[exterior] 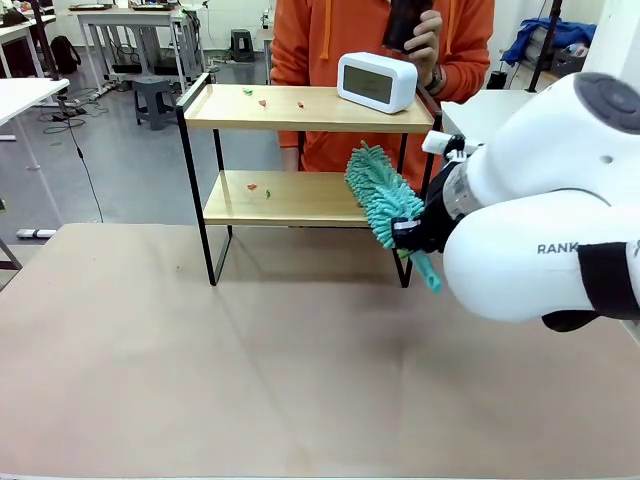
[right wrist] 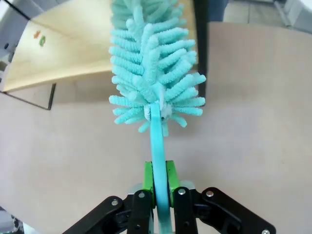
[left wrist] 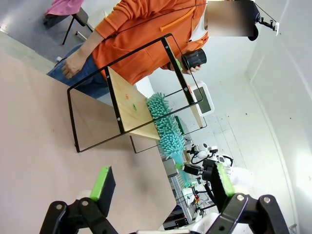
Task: Clean the shelf.
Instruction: Clean the specific tier of the Shelf with the Duster once objects are removed.
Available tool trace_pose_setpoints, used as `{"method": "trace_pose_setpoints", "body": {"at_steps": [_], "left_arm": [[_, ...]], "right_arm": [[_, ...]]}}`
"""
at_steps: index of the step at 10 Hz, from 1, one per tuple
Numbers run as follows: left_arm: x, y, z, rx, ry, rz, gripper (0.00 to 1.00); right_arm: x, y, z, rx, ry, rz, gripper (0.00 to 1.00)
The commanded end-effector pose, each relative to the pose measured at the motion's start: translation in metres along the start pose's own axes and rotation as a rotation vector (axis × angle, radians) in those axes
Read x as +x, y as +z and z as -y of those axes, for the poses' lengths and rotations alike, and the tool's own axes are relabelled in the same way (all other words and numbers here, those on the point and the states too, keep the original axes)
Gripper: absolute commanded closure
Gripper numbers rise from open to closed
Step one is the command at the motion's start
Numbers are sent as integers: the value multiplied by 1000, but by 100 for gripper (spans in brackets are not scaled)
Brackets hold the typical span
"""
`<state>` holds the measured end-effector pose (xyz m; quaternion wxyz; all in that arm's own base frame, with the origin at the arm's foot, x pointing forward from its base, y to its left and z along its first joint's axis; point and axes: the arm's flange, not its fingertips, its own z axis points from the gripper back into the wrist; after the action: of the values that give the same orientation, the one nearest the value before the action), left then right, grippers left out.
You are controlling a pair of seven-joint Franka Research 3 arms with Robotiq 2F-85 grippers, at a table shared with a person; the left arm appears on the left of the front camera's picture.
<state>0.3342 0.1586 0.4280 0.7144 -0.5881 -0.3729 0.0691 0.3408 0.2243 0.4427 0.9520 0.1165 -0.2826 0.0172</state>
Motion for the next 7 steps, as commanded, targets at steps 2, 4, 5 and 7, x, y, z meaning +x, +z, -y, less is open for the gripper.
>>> {"method": "trace_pose_setpoints", "body": {"at_steps": [2, 4, 5, 7], "left_arm": [[0, 0, 1, -14, -21, 0, 0], [0, 0, 1, -14, -21, 0, 0], [0, 0, 1, -14, -21, 0, 0], [0, 0, 1, -14, -21, 0, 0]], "right_arm": [[-29, -4, -13, 86, 22, -22, 86], [-21, 0, -36, 131, 67, -16, 86], [-18, 1, -44, 142, 83, -12, 86], [-13, 0, -58, 152, 112, -31, 86]]}}
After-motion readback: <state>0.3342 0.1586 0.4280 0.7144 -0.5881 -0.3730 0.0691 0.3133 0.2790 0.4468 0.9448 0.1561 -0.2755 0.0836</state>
